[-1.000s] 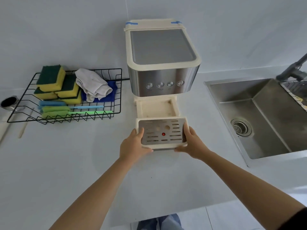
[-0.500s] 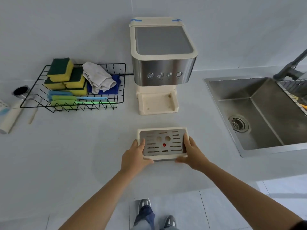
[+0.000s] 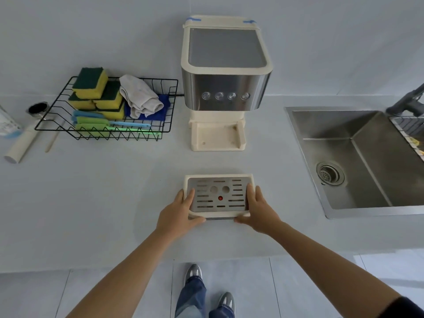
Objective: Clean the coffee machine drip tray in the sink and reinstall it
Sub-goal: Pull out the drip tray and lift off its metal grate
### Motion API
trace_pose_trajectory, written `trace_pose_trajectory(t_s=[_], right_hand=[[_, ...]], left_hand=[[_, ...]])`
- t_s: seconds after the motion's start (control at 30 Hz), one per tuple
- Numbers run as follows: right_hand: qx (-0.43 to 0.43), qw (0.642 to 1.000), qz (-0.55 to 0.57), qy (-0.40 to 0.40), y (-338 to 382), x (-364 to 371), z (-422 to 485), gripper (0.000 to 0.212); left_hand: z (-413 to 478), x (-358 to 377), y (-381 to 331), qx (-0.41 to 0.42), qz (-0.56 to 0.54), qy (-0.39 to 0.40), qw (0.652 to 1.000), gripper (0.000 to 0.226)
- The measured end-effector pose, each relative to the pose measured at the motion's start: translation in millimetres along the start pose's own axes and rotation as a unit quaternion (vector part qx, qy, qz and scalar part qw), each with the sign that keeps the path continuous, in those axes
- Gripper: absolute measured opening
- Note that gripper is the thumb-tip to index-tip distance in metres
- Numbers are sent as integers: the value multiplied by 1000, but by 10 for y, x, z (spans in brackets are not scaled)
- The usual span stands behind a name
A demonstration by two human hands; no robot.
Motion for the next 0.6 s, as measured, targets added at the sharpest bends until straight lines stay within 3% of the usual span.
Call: trace_pose_trajectory(t_s=[0.2,0.4,0.6], right_hand=[[-38,998,-58,-5,167,-218,24,100],[-117,985,-129,20,349,-355,112,61],[-155,966,-192,71,346,-256,174,57]], left_hand=[[20,-225,-83,15,32,1,999,81],[121,-244,-286,112,87,2,990,74],[231,-88,-318,144,163,33,976,75]])
Point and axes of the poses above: each hand's wrist, its own z-axis towards the middle knuckle, its own x-axis out of the palm, y = z × x, the point moved 2 cm from there along z, towards the middle knuckle, and after that the axes turned 9 degrees about -x, right-handed, at the moved point
